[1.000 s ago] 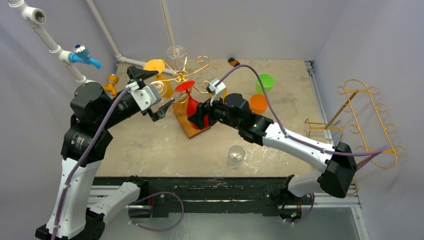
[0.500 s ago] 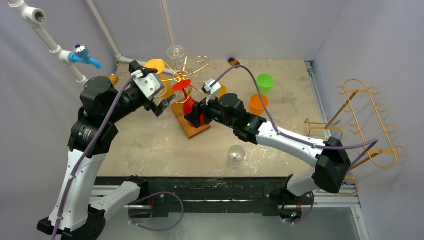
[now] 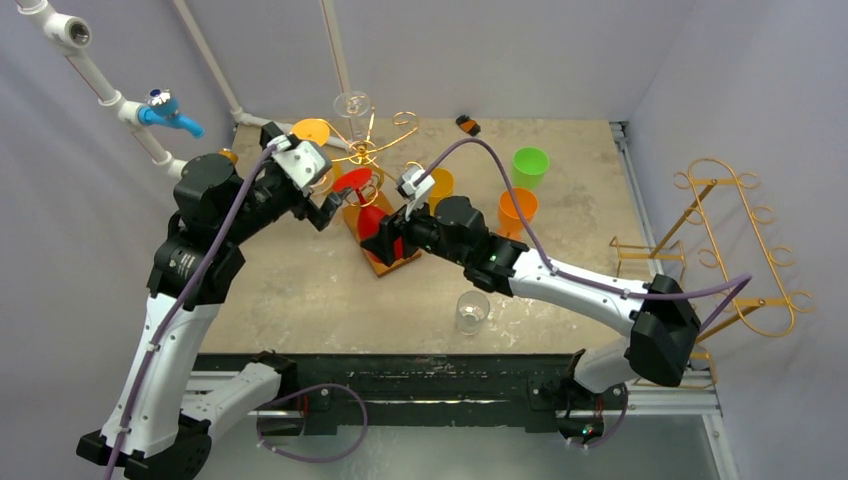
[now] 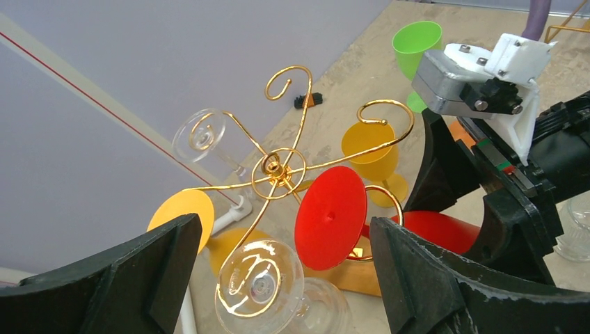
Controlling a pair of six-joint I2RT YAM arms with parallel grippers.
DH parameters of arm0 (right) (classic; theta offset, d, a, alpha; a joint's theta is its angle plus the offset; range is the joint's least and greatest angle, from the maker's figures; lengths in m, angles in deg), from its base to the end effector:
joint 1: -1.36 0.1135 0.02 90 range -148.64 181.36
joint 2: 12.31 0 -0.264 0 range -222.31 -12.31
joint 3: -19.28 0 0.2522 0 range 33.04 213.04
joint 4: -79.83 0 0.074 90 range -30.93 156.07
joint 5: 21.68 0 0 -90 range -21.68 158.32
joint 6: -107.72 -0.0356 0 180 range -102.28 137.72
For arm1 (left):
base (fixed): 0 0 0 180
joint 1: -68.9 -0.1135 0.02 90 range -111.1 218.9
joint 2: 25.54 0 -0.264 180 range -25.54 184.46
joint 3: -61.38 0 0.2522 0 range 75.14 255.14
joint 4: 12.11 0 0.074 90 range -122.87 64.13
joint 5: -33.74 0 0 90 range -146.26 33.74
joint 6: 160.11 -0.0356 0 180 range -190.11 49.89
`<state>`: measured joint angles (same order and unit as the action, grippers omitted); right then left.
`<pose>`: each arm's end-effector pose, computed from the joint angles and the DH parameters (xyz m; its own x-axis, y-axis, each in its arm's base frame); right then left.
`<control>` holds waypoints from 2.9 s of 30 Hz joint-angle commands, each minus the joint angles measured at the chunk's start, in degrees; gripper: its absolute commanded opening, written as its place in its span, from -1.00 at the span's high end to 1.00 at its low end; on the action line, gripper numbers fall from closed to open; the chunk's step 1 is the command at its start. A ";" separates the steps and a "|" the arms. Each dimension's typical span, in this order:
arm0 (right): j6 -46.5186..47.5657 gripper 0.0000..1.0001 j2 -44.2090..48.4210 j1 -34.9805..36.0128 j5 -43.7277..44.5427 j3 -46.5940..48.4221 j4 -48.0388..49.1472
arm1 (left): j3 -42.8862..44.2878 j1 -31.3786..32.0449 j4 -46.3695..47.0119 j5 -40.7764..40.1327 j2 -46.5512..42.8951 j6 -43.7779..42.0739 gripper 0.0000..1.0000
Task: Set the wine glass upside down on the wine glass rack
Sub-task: Turn the wine glass upside down at the wine rack.
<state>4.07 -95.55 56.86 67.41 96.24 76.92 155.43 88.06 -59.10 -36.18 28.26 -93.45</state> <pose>0.1965 0.2870 0.3306 -0.2845 0.0027 -0.9587 -0.7880 0.5688 0.2354 0.1502 -0.0651 0.4769 0.1479 0.3425 -0.9278 0.6227 0.6966 0.3565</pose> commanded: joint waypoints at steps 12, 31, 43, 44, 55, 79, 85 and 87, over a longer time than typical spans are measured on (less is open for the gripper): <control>0.91 0.37 6.32 0.52 0.82 -7.23 10.47 | -0.33 -0.09 3.57 -1.37 -0.19 3.85 -1.00; 1.78 0.43 0.49 0.52 4.67 -16.77 40.40 | 0.65 -0.11 3.45 -1.60 1.00 4.39 -1.00; 6.59 0.44 -4.90 0.56 5.39 -14.98 42.79 | 0.52 -0.09 3.62 -2.35 1.39 3.90 -1.00; 6.77 0.44 -4.87 0.52 5.00 -15.02 43.00 | 0.49 -0.10 3.71 -2.48 1.39 3.83 -1.00; 6.79 0.44 -5.53 0.64 2.45 -15.56 47.16 | -0.44 -0.09 4.41 -2.59 1.50 3.82 -1.00; 8.94 0.42 -5.11 1.62 0.25 -19.15 54.22 | -0.57 -0.11 4.98 -2.99 1.83 4.21 -1.00; 7.08 0.44 -4.61 1.61 1.26 -22.52 59.15 | -0.66 -0.10 4.94 -2.85 1.83 4.48 -1.00; 6.80 0.44 -4.32 1.60 2.74 -23.35 59.89 | -0.66 -0.15 4.93 -2.87 1.86 4.46 -1.00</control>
<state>11.88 -102.66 58.24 67.61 74.40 129.93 154.95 88.06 -56.31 -38.30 30.14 -90.58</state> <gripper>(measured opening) 0.751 0.996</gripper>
